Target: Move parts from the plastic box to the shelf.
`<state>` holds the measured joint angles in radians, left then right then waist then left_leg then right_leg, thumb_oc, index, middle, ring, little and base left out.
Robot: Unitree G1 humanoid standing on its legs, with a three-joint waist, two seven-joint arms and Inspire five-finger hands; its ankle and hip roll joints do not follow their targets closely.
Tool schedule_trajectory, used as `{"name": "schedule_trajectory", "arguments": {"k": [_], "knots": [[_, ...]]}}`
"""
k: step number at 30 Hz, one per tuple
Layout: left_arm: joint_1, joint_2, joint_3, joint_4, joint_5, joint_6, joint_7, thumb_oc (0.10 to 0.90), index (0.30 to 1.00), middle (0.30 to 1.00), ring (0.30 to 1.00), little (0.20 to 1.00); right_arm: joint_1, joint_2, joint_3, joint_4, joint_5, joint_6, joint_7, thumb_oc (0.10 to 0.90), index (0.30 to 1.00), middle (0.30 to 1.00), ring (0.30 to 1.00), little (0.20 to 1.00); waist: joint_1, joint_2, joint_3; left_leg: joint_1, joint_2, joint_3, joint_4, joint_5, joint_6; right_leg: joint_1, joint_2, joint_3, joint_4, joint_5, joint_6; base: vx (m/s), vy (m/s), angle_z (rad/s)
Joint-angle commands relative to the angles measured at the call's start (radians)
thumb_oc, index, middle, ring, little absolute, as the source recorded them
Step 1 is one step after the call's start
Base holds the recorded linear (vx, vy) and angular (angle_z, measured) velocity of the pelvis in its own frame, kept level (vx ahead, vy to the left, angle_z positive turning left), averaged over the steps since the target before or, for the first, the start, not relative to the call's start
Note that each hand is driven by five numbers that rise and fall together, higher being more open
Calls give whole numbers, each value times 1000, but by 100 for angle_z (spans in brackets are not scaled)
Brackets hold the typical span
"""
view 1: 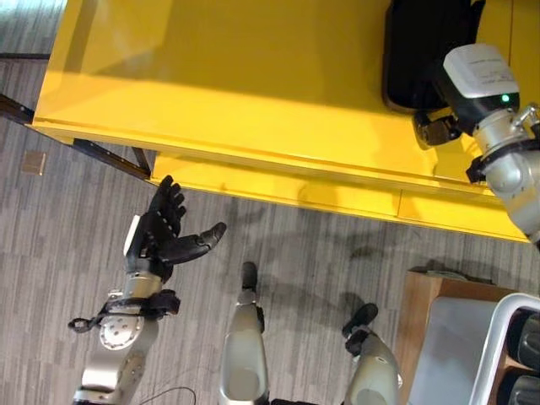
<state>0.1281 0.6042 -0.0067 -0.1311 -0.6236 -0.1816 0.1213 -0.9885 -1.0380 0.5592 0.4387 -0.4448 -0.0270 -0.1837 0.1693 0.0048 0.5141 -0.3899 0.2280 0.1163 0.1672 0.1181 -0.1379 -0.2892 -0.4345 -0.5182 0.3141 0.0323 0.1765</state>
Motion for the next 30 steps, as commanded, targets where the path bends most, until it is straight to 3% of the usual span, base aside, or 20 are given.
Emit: {"name": "schedule_trajectory", "arguments": {"k": [1, 12, 30], "knots": [[-12, -14, 31, -105, -13, -114, 19, 900, 1000, 1000, 1000, 1000, -128, -46, 41, -4, 27, 1, -48, 400, 300, 300, 300, 300, 13, 0, -41, 42, 95, 4, -45, 53, -40, 13, 17, 11, 60, -6, 27, 0, 0, 0], [-20, -15, 28, -103, -18, -121, 16, 900, 1000, 1000, 1000, 1000, -150, -48, 111, 60, 31, -7, -14, 400, 300, 300, 300, 300, 6, -1, -32, 48, 105, -1, -54, 57, -41, -4, 15, 12, 80, -9, 25, -1, -4, 0], [-28, -30, 22, -98, -9, -125, 24, 900, 1000, 1000, 1000, 1000, -83, -24, 84, 62, 28, -8, -4, 400, 300, 300, 300, 300, -2, 0, -21, 50, 95, -8, -58, 52, -36, -5, 8, 10, 90, -5, 26, 0, 0, 1]]}}
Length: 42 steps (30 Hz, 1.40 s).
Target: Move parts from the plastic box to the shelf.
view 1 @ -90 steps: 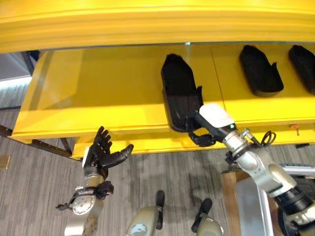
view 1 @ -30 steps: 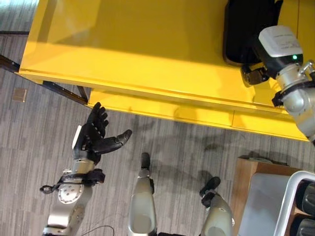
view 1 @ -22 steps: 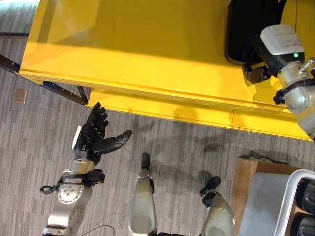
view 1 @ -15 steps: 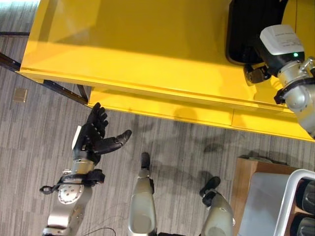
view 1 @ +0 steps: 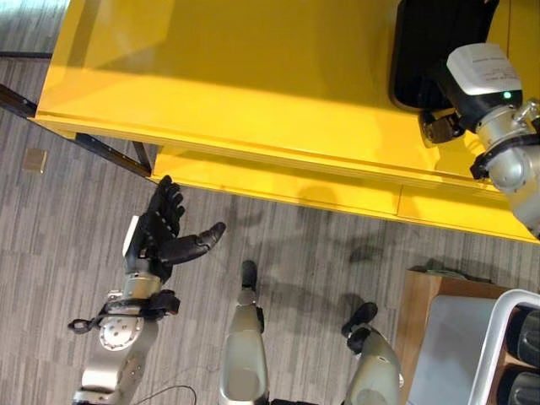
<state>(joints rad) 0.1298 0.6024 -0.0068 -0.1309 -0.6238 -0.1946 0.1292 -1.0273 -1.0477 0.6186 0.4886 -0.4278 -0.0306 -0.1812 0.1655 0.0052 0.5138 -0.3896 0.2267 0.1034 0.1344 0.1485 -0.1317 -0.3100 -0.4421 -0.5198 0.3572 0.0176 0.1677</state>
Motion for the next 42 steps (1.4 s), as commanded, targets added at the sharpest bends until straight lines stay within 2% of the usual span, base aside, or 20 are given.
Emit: {"name": "schedule_trajectory", "arguments": {"k": [1, 8, 9, 10, 11, 12, 13, 42], "knots": [[-30, -28, 23, -98, -11, -114, 16, 900, 1000, 1000, 1000, 1000, -40, -13, 24, 13, 12, -5, -8, 400, 300, 300, 300, 300, 3, -1, -20, 49, 96, 4, -25, 22, -42, 16, 15, 12, 48, 9, 35, 0, 0, 0], [-30, -31, 21, -99, -14, -116, 17, 900, 1000, 1000, 1000, 1000, -31, -6, 31, 19, 13, -7, 1, 400, 300, 300, 300, 300, 3, -1, -19, 53, 93, 3, -24, 20, -40, 18, 13, 10, 50, 12, 35, 0, 0, 0], [-30, -30, 21, -98, -15, -116, 17, 900, 1000, 1000, 1000, 1000, -29, -5, 30, 19, 16, -7, 2, 469, 396, 396, 396, 396, 2, -1, -19, 52, 92, 4, -24, 20, -41, 18, 13, 10, 49, 12, 36, 0, 0, 0], [-30, -31, 22, -98, -15, -116, 18, 900, 1000, 1000, 1000, 1000, -27, -4, 29, 20, 18, -7, 2, 606, 588, 588, 588, 588, 2, -1, -18, 52, 92, 3, -24, 20, -41, 18, 13, 10, 49, 13, 35, 0, 0, 0], [-30, -30, 24, -97, -14, -116, 18, 900, 1000, 1000, 1000, 1000, -25, -3, 27, 24, 21, -6, 2, 629, 621, 621, 621, 621, 2, -1, -18, 52, 91, 4, -24, 20, -41, 18, 13, 10, 49, 12, 35, 0, 0, 0], [-31, -30, 25, -97, -14, -116, 19, 900, 1000, 1000, 1000, 1000, -24, -3, 26, 26, 22, -5, 2, 802, 863, 863, 863, 863, 1, -2, -18, 52, 90, 4, -24, 20, -41, 20, 14, 11, 47, 13, 35, 0, 0, 0], [-31, -30, 23, -98, -15, -115, 18, 900, 1000, 1000, 1000, 1000, -26, -3, 28, 23, 29, -6, 10, 900, 1000, 1000, 1000, 1000, 0, -3, -17, 53, 91, 3, -25, 20, -42, 18, 13, 12, 48, 13, 35, 0, 0, 0], [-40, -36, 24, -92, -13, -113, 19, 900, 1000, 1000, 1000, 1000, -7, -22, 21, -25, 39, -11, 23, 900, 1000, 1000, 1000, 1000, -11, -8, -27, 66, 81, -2, -28, 12, -37, 20, 4, 18, 53, 23, 39, 0, 0, 0]]}}
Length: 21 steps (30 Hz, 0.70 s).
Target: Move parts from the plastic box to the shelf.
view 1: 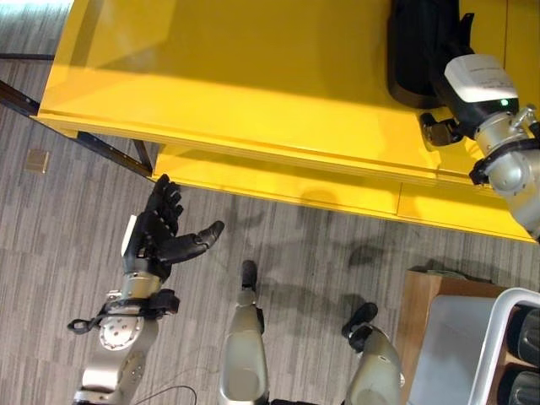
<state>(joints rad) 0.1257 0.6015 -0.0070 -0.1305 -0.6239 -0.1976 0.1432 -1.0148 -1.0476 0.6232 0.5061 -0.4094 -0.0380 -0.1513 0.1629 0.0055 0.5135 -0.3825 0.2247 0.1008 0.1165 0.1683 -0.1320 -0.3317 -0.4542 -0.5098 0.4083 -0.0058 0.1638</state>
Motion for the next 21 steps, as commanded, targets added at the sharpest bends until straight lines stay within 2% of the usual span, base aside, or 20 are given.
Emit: {"name": "schedule_trajectory", "arguments": {"k": [1, 7, 13, 17, 19, 21], "knots": [[-36, -35, 24, -93, -12, -110, 5, 900, 1000, 1000, 1000, 1000, -19, -22, 16, -43, 21, -3, -6, 900, 1000, 1000, 1000, 1000, -8, -9, -27, 60, 83, 1, -11, -8, -36, 42, 17, 8, 1, 47, 43, 0, 0, 0], [-41, -32, 27, -89, -9, -104, 5, 900, 1000, 1000, 1000, 1000, -27, -48, -21, -112, 14, -1, -28, 900, 1000, 1000, 1000, 1000, -15, -15, -42, 77, 84, 4, -14, -12, -37, 57, 21, 14, -8, 49, 42, 0, 0, 0], [-43, -27, 31, -87, -1, -96, 4, 900, 1000, 1000, 1000, 1000, 1, -78, -106, -238, 18, -7, -52, 900, 1000, 1000, 1000, 1000, -23, -27, -73, 106, 85, 6, -19, -18, -39, 81, 27, 15, -18, 53, 45, 5, 1, 0], [-48, -19, 32, -79, 6, -88, -3, 900, 1000, 1000, 1000, 1000, 24, -79, -171, -323, 1, -13, -74, 900, 1000, 1000, 1000, 1000, -32, -36, -108, 140, 88, 8, -26, -25, -39, 113, 36, 16, -31, 53, 46, 30, 2, -2], [-47, -17, 31, -80, 6, -88, -3, 900, 1000, 1000, 1000, 1000, 31, -79, -178, -327, 0, -12, -72, 900, 1000, 1000, 1000, 1000, -30, -37, -108, 142, 88, 8, -27, -25, -39, 115, 37, 16, -32, 53, 46, 20, 3, -1], [-39, -23, 44, -75, 11, -78, -8, 900, 1000, 1000, 1000, 1000, 63, -69, -221, -377, -15, -18, -78, 900, 1000, 1000, 1000, 1000, -39, -42, -143, 172, 89, 14, -36, -29, -40, 145, 44, 14, -46, 51, 47, 68, 8, -2]]}}
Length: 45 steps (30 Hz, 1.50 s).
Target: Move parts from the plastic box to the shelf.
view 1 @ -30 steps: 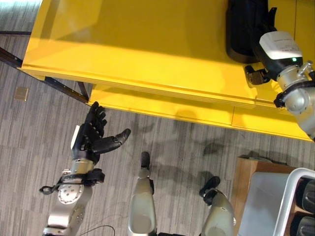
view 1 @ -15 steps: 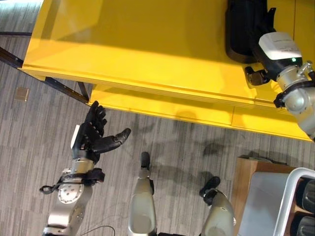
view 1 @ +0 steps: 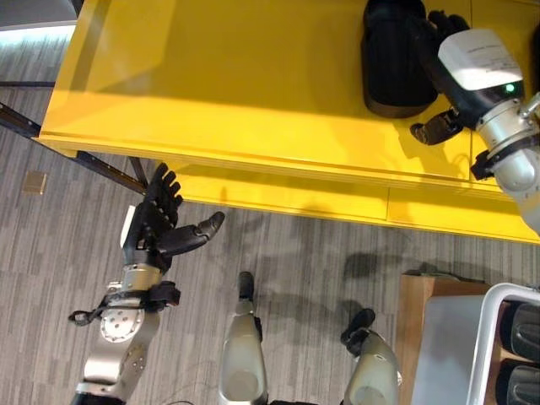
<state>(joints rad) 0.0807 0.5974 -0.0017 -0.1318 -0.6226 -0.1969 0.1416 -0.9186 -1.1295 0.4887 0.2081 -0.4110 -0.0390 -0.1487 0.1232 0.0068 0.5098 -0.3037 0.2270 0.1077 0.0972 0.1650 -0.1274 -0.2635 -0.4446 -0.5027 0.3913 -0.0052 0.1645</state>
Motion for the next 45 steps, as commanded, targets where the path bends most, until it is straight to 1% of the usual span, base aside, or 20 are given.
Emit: {"name": "schedule_trajectory", "arguments": {"k": [1, 7, 9, 12, 15, 16, 19, 22, 23, 25, 26, 28, 29, 31, 37, 40, 41, 42, 43, 45], "knots": [[7, -17, 38, -74, 10, -78, -6, 900, 1000, 1000, 1000, 1000, -27, 13, -93, -83, -15, -16, -79, 900, 1000, 1000, 1000, 1000, 2, -44, -139, 95, 87, 7, -18, -26, -44, 78, 34, 7, -31, 50, 47, 36, -4, -4], [36, -30, 58, -68, 19, -67, -13, 900, 1000, 1000, 1000, 1000, 140, 61, -226, -192, -23, -34, -72, 900, 1000, 1000, 1000, 1000, -17, -58, -204, 147, 103, 24, -59, -10, -43, 116, 66, 12, -79, 55, 42, 27, -11, -8], [68, -51, 77, -66, 28, -57, -11, 900, 1000, 1000, 1000, 1000, 224, 139, -274, -241, 6, -54, -65, 900, 1000, 1000, 1000, 1000, -26, -66, -228, 189, 108, 21, -81, -18, -33, 116, 95, 63, -96, 43, 36, 23, -15, -25], [84, -72, 81, -66, 32, -52, -16, 900, 1000, 1000, 1000, 1000, 284, 188, -302, -270, 33, -69, -58, 900, 1000, 1000, 1000, 1000, -35, -70, -248, 201, 118, 27, -82, -22, -28, 110, 109, 85, -106, 48, 30, 15, -15, -39], [95, -104, 65, -56, 40, -50, -19, 900, 1000, 1000, 1000, 1000, 368, 319, -322, -302, 113, -103, -60, 900, 1000, 1000, 1000, 1000, -49, -74, -263, 234, 126, 21, -56, -62, -24, 101, 138, 151, -111, 33, 24, 18, -17, -39], [95, -103, 65, -56, 41, -50, -19, 900, 1000, 1000, 1000, 1000, 370, 320, -325, -303, 113, -103, -59, 900, 1000, 1000, 1000, 1000, -47, -75, -264, 232, 125, 23, -56, -58, -22, 99, 139, 152, -115, 39, 22, 1, -5, -56], [90, -128, 40, -50, 54, -53, -20, 900, 1000, 1000, 1000, 1000, 436, 420, -327, -318, 184, -137, -58, 900, 1000, 1000, 1000, 1000, -51, -76, -273, 246, 95, -44, -46, -96, -15, 105, 157, 201, -150, 49, 19, 4, 26, -48], [92, -161, 9, -33, 61, -55, -19, 900, 1000, 1000, 1000, 1000, 511, 510, -288, -332, 303, -173, -9, 900, 1000, 1000, 1000, 1000, -49, -77, -287, 261, 3, -202, -48, -173, -6, 115, 170, 264, -222, 78, 21, 5, 65, -56], [91, -161, 9, -32, 61, -55, -19, 900, 1000, 1000, 1000, 1000, 511, 510, -288, -332, 304, -174, -9, 900, 1000, 1000, 1000, 1000, -49, -79, -288, 257, -1, -203, -46, -169, -4, 114, 167, 264, -226, 84, 21, -10, 49, -89], [90, -172, 0, -28, 66, -53, -31, 900, 1000, 1000, 1000, 1000, 538, 529, -277, -337, 355, -190, 25, 900, 1000, 1000, 1000, 1000, -41, -83, -287, 250, -80, -303, -21, -214, 16, 117, 173, 291, -246, 97, 19, -18, 39, -58], [90, -175, -6, -25, 63, -57, -38, 900, 1000, 1000, 1000, 1000, 554, 544, -281, -333, 380, -196, 29, 900, 1000, 1000, 1000, 1000, -44, -84, -287, 248, -105, -321, -12, -231, 29, 121, 173, 300, -245, 100, 19, 5, 89, -26], [87, -177, -15, -15, 64, -61, -45, 900, 1000, 1000, 1000, 1000, 592, 554, -292, -337, 405, -205, 38, 900, 1000, 1000, 1000, 1000, -53, -81, -288, 242, -112, -311, -9, -226, 28, 131, 165, 295, -249, 100, 21, 24, 134, -29], [69, -173, -41, 10, 54, -57, -61, 900, 1000, 1000, 1000, 1000, 682, 548, -336, -374, 377, -205, 39, 900, 1000, 1000, 1000, 1000, -82, -75, -296, 236, -109, -267, 0, -227, 31, 155, 137, 268, -245, 95, 30, 67, 187, -7], [59, -165, -52, 9, 63, -61, -66, 900, 1000, 1000, 1000, 1000, 732, 562, -352, -391, 375, -205, 42, 900, 1000, 1000, 1000, 1000, -98, -72, -309, 249, -118, -245, 3, -237, 37, 173, 114, 257, -252, 101, 40, 101, 233, 38], [34, -149, -61, 14, 99, -69, -56, 900, 1000, 1000, 1000, 1000, 801, 592, -370, -411, 366, -210, 57, 900, 1000, 1000, 1000, 1000, -135, -75, -314, 305, -185, -135, 1, -277, 78, 165, 46, 313, -261, 208, 89, 55, 221, -18], [7, -151, -73, 17, 112, -68, -43, 900, 1000, 1000, 1000, 1000, 775, 605, -348, -411, 339, -198, 52, 900, 1000, 1000, 1000, 1000, -141, -73, -299, 335, -205, -78, 5, -294, 103, 149, 23, 325, -270, 262, 97, -11, 177, -69], [-1, -150, -73, 20, 117, -67, -34, 900, 1000, 1000, 1000, 1000, 757, 613, -341, -413, 330, -196, 42, 900, 1000, 1000, 1000, 1000, -137, -69, -288, 340, -201, -57, 11, -297, 111, 136, 10, 299, -253, 270, 94, -82, 173, -92], [-6, -149, -65, 20, 128, -66, -27, 900, 1000, 1000, 1000, 1000, 743, 620, -330, -411, 327, -197, 40, 900, 1000, 1000, 1000, 1000, -118, -57, -277, 349, -192, -26, 17, -305, 116, 136, -19, 213, -228, 261, 87, -78, 110, -85], [-8, -149, -65, 21, 128, -66, -27, 900, 1000, 1000, 1000, 1000, 741, 620, -330, -411, 327, -197, 40, 900, 1000, 1000, 1000, 1000, -120, -60, -276, 348, -196, -27, 16, -300, 117, 136, -23, 212, -232, 265, 88, -100, 86, -129], [-5, -152, -49, 10, 124, -66, -24, 900, 1000, 1000, 1000, 1000, 705, 624, -301, -407, 320, -194, 44, 900, 1000, 1000, 1000, 1000, -94, -48, -268, 354, -181, 28, 17, -300, 121, 169, -82, 46, -210, 253, 72, -87, 61, -116]]}}
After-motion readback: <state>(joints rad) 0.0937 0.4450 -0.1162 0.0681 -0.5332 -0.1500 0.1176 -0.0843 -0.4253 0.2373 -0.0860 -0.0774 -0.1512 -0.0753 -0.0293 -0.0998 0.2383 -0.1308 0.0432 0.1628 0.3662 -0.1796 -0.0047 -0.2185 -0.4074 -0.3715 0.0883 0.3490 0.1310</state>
